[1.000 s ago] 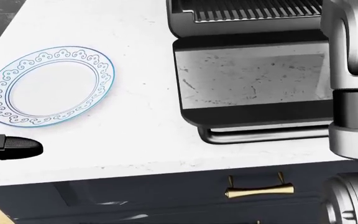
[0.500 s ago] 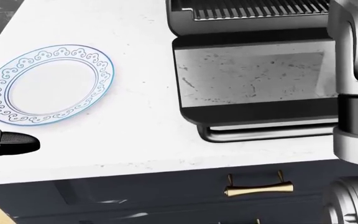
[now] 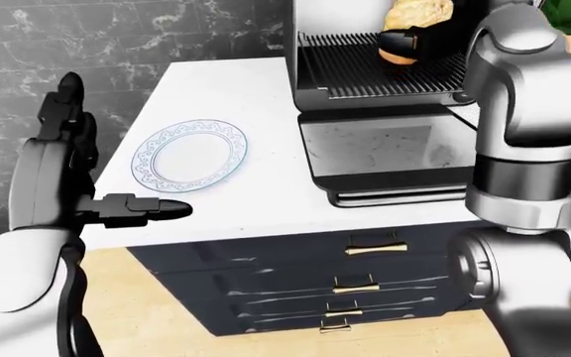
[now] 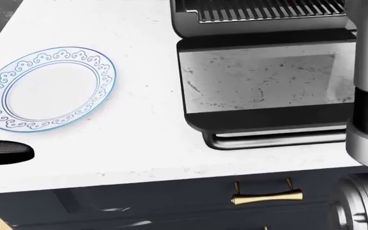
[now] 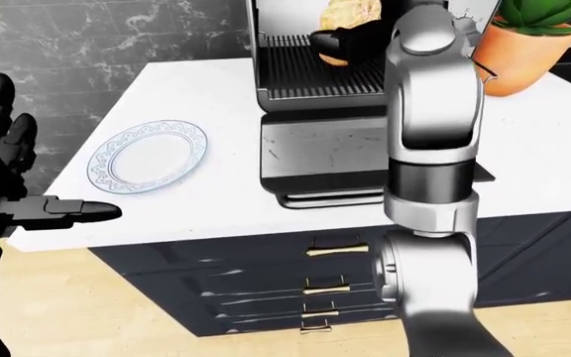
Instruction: Pick the scone from the rack and place it on the plate on the counter.
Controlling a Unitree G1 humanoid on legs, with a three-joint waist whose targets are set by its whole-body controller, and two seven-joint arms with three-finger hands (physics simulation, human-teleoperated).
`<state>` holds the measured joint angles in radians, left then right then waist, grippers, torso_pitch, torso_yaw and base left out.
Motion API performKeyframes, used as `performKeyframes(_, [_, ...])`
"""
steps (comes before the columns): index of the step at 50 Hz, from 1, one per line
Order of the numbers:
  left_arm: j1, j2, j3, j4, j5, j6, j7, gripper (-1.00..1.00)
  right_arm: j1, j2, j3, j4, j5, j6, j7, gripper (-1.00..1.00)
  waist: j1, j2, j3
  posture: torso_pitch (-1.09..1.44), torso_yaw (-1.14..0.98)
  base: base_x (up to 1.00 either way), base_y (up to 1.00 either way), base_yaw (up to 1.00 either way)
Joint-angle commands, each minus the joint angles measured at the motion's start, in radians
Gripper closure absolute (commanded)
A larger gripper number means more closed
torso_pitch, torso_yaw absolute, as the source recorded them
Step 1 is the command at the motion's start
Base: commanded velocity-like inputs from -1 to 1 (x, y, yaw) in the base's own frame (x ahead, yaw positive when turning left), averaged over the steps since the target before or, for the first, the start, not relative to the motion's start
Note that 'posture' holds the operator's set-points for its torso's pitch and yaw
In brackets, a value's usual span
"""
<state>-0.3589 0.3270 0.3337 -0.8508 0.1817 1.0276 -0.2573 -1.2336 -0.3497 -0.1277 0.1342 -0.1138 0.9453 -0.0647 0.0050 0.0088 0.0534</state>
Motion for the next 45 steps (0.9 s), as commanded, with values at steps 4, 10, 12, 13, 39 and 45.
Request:
performKeyframes(4, [-0.018,0.011,0.010,-0.028,0.001,-0.027,0.006,-1.00,-0.048,-0.010,-0.004,-0.079,-0.001,0.015,0.007,1.00,0.000,0.001,-0.026,0.00,0.00,0.00,0.00,0.00])
performKeyframes(10, [-0.010,0.008,0.022,-0.049,-0.011,-0.023,0.001,-1.00,-0.047,-0.003,0.002,-0.170,0.007,0.089,0.035,1.00,0.000,0.000,-0.024,0.00,0.00,0.00,0.00,0.00])
performKeyframes(12, [-0.008,0.005,0.026,-0.052,-0.017,-0.018,0.002,-1.00,-0.048,0.000,0.005,-0.215,0.013,0.126,0.049,1.00,0.000,0.001,-0.023,0.00,0.00,0.00,0.00,0.00])
performKeyframes(13, [-0.009,0.003,0.028,-0.052,-0.021,-0.012,0.003,-1.00,-0.050,0.000,0.008,-0.243,0.016,0.148,0.061,1.00,0.000,0.001,-0.023,0.00,0.00,0.00,0.00,0.00])
performKeyframes(39, [-0.042,0.030,0.023,-0.061,-0.050,0.033,0.023,-1.00,-0.134,0.091,0.032,-0.443,0.121,0.340,0.128,1.00,0.056,0.010,-0.017,0.00,0.13,0.00,0.00,0.00])
performKeyframes(45, [-0.025,0.026,0.031,-0.074,-0.050,0.030,0.021,-1.00,-0.150,0.132,0.039,-0.431,0.159,0.334,0.102,1.00,0.080,0.011,-0.017,0.00,0.16,0.00,0.00,0.00])
